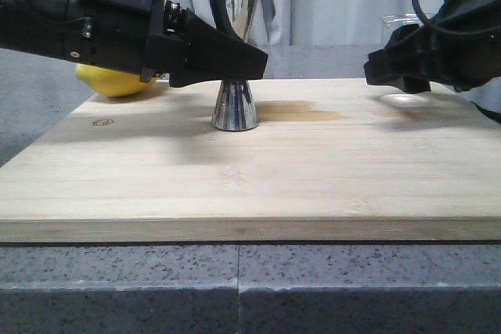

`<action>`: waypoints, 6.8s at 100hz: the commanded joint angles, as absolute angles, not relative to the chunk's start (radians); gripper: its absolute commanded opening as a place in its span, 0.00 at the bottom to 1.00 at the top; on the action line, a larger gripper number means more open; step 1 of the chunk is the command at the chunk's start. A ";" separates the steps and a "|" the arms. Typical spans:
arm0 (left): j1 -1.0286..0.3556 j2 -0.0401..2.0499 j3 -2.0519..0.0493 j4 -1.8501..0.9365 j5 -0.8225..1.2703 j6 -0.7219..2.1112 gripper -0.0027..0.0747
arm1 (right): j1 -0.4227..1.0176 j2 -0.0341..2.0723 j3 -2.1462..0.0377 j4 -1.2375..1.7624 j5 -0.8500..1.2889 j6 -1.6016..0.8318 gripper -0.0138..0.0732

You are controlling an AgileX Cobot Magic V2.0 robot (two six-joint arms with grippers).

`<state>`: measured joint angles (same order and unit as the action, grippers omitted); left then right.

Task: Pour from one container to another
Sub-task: 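Lift the beaker with the right gripper and carry it over the jigger, then tilt the beaker with the right gripper, pouring liquid into the jigger cup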

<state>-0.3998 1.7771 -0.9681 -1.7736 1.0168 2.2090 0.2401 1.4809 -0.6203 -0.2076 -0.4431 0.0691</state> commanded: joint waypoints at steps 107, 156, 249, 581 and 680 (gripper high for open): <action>-0.405 1.740 -0.994 -1.851 1.077 2.210 0.19 | 0.482 1.392 -1.061 -0.472 0.013 0.061 0.47; -0.405 1.740 -0.994 -1.851 1.077 2.210 0.19 | 0.561 1.392 -1.090 -0.646 0.113 0.061 0.47; -0.405 1.740 -0.994 -1.851 1.077 2.210 0.19 | 0.587 1.398 -1.120 -0.797 0.140 0.061 0.47; -0.405 1.740 -0.994 -1.851 1.077 2.210 0.19 | 0.664 1.452 -1.157 -1.311 0.252 0.061 0.47; -0.405 1.740 -0.994 -1.851 1.077 2.210 0.19 | 0.664 1.452 -1.157 -1.449 0.252 0.061 0.47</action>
